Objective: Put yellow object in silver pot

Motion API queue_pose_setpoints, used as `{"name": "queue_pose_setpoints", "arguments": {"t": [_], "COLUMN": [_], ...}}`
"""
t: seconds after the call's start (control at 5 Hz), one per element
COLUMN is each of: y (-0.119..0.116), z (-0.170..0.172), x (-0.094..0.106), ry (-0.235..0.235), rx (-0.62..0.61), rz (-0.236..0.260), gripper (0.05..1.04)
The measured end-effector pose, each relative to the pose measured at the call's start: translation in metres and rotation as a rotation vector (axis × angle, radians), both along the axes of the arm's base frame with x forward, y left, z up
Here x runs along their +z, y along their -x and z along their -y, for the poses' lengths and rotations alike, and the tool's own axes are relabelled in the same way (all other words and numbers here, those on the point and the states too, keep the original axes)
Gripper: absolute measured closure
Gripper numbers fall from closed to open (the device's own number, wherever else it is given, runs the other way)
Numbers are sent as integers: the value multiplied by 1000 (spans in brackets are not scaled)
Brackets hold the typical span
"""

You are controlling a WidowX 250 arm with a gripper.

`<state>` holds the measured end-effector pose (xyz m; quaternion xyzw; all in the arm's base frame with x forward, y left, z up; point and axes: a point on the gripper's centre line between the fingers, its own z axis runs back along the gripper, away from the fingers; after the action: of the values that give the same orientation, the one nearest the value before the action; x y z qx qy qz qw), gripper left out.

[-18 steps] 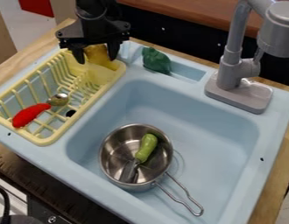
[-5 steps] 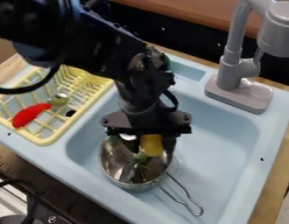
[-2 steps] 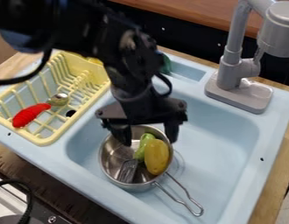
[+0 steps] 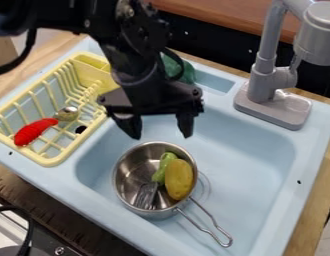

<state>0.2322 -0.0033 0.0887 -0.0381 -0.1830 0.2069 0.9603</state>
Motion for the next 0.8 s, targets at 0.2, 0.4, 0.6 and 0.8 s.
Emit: {"name": "queue_pose_setpoints", "arguments": {"t": [0.2, 0.4, 0.6, 0.8], "y": [-17, -35, -44, -43], "z": [-7, -25, -52, -75], "x": [3, 11, 15, 11], "ry": [-54, -67, -55, -94], "rx": [-52, -63, -3, -24], "rz": [15, -15, -42, -65], "gripper": [85, 85, 85, 85]}}
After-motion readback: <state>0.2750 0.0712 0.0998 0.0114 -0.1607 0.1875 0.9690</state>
